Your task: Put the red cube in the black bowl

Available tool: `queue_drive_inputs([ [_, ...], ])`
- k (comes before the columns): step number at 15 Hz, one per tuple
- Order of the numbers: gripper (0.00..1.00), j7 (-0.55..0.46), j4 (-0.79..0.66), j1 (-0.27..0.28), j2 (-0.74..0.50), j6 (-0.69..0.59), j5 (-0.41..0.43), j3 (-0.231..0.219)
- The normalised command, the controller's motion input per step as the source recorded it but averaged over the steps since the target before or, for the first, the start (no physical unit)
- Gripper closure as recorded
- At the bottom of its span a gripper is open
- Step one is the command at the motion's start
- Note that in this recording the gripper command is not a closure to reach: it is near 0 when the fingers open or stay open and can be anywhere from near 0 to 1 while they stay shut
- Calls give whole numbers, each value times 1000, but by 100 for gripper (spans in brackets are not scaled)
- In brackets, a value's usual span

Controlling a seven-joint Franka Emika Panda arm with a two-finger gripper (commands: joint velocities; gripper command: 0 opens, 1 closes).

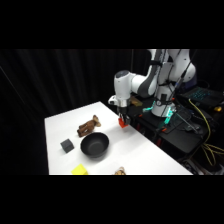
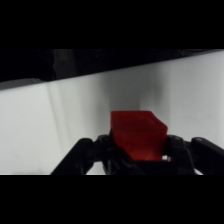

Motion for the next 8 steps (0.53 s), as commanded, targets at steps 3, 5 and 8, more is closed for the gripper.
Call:
queue_drive_inputs([
  [3,100,83,263,-89,-238,-534,-76,107],
  [5,100,-23,318,-99,-126,-450,40,114],
  [8,100,-45,414,-89,10,-412,91,105],
])
